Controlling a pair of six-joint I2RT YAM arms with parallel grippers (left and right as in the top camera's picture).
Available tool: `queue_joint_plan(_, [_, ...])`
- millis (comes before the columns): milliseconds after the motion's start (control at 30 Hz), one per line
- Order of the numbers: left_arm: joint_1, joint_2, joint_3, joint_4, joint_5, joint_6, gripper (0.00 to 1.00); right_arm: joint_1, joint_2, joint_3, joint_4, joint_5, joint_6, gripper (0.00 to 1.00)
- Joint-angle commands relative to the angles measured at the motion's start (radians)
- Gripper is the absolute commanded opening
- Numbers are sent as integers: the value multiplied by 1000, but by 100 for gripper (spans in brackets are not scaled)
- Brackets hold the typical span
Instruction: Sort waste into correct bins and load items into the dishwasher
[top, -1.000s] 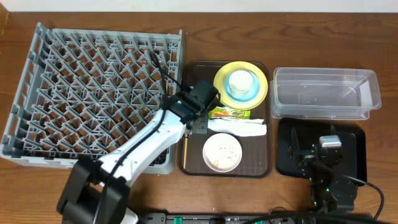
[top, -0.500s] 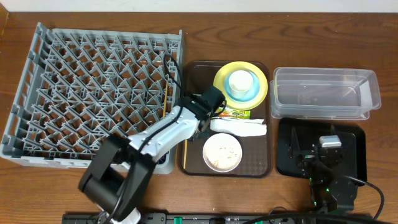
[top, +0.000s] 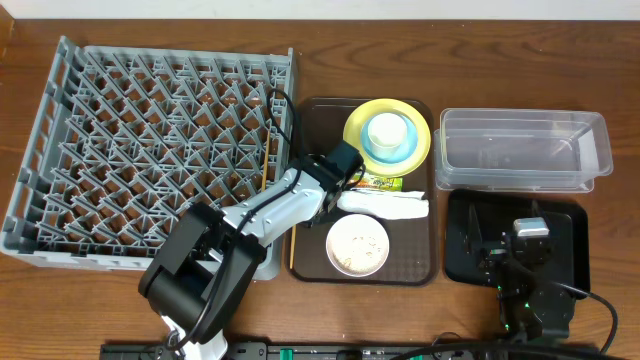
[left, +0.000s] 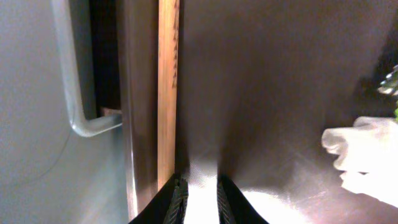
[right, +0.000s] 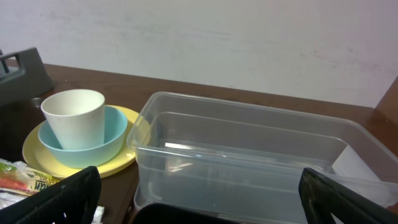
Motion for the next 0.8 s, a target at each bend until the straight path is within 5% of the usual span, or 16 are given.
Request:
queue_joint_plan(0, [-3, -13, -7, -11, -27, -10, 21, 7, -5, -1, -5, 6, 12, 99])
queue_joint_plan(767, [-3, -58, -85, 111, 60, -49, 21, 7, -5, -1, -5, 6, 12, 99])
